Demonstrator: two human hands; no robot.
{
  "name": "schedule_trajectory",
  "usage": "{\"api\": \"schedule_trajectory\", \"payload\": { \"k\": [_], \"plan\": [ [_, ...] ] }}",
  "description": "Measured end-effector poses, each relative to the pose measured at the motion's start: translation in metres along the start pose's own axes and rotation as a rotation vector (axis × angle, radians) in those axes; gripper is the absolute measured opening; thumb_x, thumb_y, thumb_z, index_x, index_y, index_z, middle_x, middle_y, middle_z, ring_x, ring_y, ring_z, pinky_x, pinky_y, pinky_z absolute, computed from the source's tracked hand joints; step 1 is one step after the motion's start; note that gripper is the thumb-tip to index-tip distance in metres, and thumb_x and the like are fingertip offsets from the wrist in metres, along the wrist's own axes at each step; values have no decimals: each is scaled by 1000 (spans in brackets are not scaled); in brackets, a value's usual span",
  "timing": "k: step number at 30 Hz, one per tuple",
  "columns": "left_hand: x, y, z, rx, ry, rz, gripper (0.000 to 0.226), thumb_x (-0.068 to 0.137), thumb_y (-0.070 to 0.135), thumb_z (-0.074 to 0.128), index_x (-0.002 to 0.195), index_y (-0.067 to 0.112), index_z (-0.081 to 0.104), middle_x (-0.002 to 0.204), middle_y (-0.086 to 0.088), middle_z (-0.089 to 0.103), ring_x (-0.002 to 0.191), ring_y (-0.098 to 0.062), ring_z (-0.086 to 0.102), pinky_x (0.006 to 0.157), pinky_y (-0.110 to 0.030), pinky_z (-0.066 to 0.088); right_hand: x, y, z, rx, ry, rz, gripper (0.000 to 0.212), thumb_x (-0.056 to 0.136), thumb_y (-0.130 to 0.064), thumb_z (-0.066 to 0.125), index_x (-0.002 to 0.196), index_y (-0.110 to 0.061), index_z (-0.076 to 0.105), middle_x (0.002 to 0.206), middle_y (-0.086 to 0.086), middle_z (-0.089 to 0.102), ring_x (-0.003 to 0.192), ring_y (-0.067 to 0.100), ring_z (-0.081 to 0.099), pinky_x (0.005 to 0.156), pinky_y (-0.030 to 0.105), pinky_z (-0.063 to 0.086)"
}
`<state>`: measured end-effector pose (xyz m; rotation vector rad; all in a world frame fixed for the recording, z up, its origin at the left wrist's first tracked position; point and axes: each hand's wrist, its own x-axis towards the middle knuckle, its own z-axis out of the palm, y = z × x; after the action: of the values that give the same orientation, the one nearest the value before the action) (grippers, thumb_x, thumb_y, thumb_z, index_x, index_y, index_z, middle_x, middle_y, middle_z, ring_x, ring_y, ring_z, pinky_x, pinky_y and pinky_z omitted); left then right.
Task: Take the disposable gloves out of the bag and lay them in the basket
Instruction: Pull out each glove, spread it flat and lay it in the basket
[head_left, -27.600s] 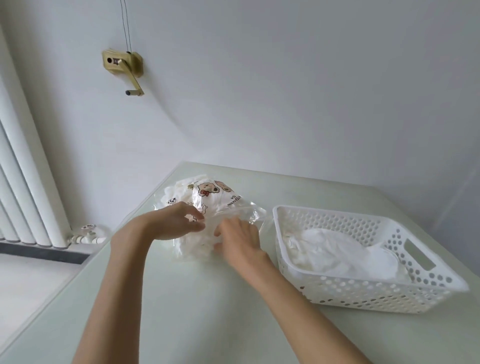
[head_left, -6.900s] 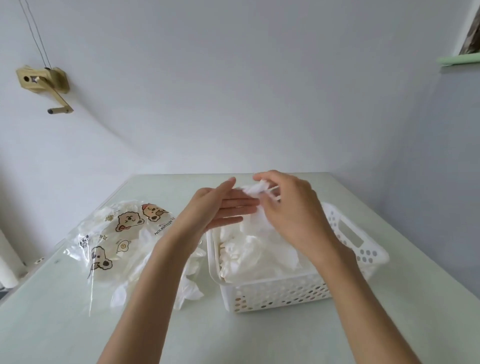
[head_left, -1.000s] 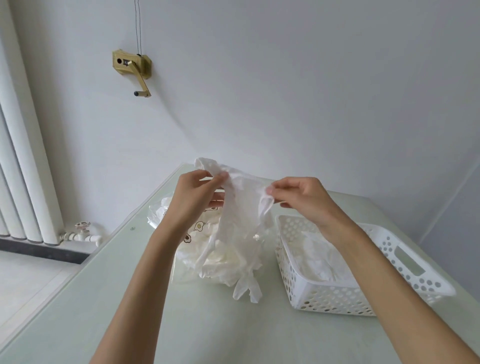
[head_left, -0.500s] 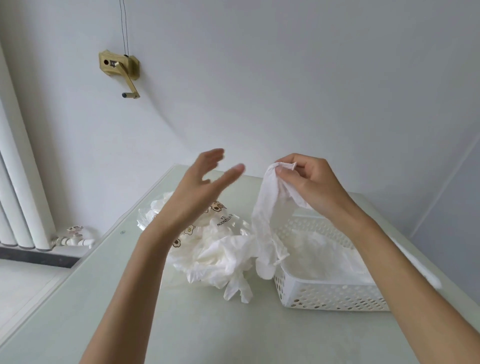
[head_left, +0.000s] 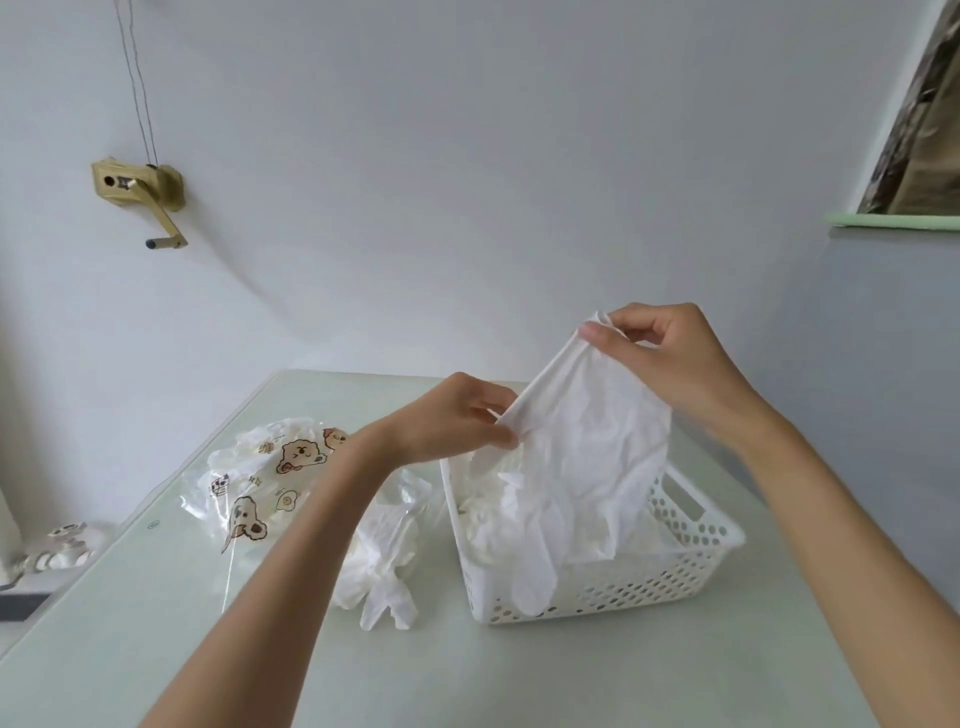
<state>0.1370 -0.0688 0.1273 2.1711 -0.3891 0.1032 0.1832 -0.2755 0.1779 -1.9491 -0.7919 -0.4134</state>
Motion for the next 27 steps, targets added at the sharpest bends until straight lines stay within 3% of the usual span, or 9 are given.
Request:
{"api": "schedule_trajectory", "payload": {
  "k": [1,3,6,9,12,16,19,23,27],
  "plan": [
    [5,3,4,0,-13,5,15,89,13,64,101,13,73,102,-6,72,92,-13,66,91,-29,49,1,4,-8,-9,24,5,19,89,-30,65,74,-21,73,65,-13,62,66,3,56,69,19,40],
    [12,8,12,-22,-22,22,19,93,25,61,101,12,73,104,-8,72,95,-10,66,93,-29,49,2,12,-19,-14,68,6,24,92,-34,62,75,-19,73,65,10,58,65,14,50,67,27,37],
    [18,14,22,-130,6,32,31,98,33,49,107,13,71,104,3,73,100,-6,67,93,-22,51,4,20,-33,-96,199,-10,42,92,-36,58,77,3,58,67,28,45,60,18,37,61,29,29],
    [19,15,25,-254,48,11,36,101,36,38,113,16,66,109,6,71,100,-8,67,93,-27,52,4,27,-37,-232,339,-11,44,92,-35,59,70,2,53,55,15,34,52,16,26,55,30,23],
    [16,9,20,-250,149,3,33,103,31,36,115,17,64,114,7,69,104,-6,66,99,-32,49,1,33,-25,-277,424,-18,39,92,-39,57,69,-7,59,57,10,54,57,29,48,56,33,39],
    [1,1,8,-329,494,-14,25,102,24,41,92,19,63,101,8,70,101,-4,65,102,-38,44,-3,21,13,-143,460,-83,38,92,-38,57,69,-8,59,47,-1,39,47,15,32,50,30,29],
    [-10,2,-9,-433,783,-61,23,99,23,42,88,19,61,93,8,69,93,-6,67,97,-36,46,-6,-5,45,12,399,-126,32,93,-35,59,70,-13,60,41,-2,30,46,12,22,49,27,25],
    [-7,-2,-15,-77,1039,-113,25,101,28,32,91,13,50,79,7,57,87,-29,56,76,-40,41,-6,-20,68,345,247,21,24,94,-29,59,76,-14,63,36,-9,38,36,7,30,44,17,29],
    [14,-23,11,328,867,-244,21,102,27,27,92,15,42,78,-5,53,79,-34,50,66,-36,32,-8,29,62,392,213,257,20,91,-27,63,75,-15,63,42,-14,46,38,2,41,43,11,32]
  ]
}}
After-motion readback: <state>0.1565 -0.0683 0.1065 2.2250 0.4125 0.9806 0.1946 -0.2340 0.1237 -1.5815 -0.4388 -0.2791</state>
